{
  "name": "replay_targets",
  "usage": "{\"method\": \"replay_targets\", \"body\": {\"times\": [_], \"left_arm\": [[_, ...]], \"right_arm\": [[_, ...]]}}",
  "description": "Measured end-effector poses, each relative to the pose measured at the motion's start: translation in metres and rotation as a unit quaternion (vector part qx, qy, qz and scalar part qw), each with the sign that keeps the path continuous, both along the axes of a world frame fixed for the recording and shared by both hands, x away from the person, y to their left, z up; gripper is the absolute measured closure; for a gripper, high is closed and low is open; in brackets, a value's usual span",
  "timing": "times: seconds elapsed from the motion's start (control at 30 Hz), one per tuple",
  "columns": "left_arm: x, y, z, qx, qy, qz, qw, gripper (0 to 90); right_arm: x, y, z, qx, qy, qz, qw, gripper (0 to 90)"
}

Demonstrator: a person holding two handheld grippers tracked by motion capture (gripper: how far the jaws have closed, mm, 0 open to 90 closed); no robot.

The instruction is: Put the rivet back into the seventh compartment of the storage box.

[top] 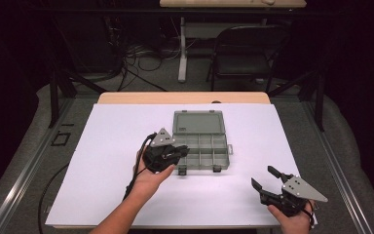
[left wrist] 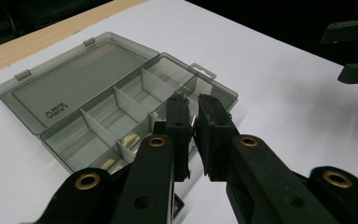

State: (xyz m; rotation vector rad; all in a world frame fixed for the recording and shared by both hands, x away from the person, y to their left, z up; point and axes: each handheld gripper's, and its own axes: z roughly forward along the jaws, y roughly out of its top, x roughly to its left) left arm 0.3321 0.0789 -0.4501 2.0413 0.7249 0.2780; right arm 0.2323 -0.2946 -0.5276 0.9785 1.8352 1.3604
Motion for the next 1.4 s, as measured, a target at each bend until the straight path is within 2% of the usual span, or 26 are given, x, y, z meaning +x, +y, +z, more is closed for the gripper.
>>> {"method": "replay_targets", "body": {"times": [0.23,0.4,0.63,0.73,0.77,0.93,0.97,1.4], "left_arm": [[0.009,-0.009,-0.009,0.006,0.011,-0.002,0.9999,83.3],[0.015,-0.017,-0.014,-0.002,0.019,-0.001,0.9998,83.3],[0.02,-0.028,-0.019,-0.002,0.018,-0.006,0.9998,83.3],[0.023,-0.033,-0.023,-0.001,0.018,0.004,0.9998,83.3],[0.024,-0.034,-0.024,-0.001,0.026,-0.002,0.9997,83.3],[0.03,-0.041,-0.032,-0.006,0.032,-0.004,0.9995,83.3],[0.031,-0.042,-0.034,-0.004,0.029,-0.004,0.9996,83.3],[0.043,-0.057,-0.057,0.014,0.044,-0.001,0.9989,83.3]], "right_arm": [[0.001,0.0,0.0,0.002,-0.001,0.001,1.0,28.1],[0.001,0.0,-0.001,0.002,0.0,0.002,1.0,28.1],[0.001,0.0,0.0,0.0,0.001,0.002,1.0,28.2],[0.0,0.0,-0.001,-0.001,0.0,0.002,1.0,28.1],[0.0,0.0,0.0,-0.001,0.001,0.003,1.0,28.2],[0.001,0.0,-0.001,0.0,-0.001,0.003,1.0,28.1],[0.001,0.0,-0.001,0.001,-0.001,0.003,1.0,28.1],[0.0,-0.001,-0.001,0.002,0.003,0.002,1.0,28.1]]}}
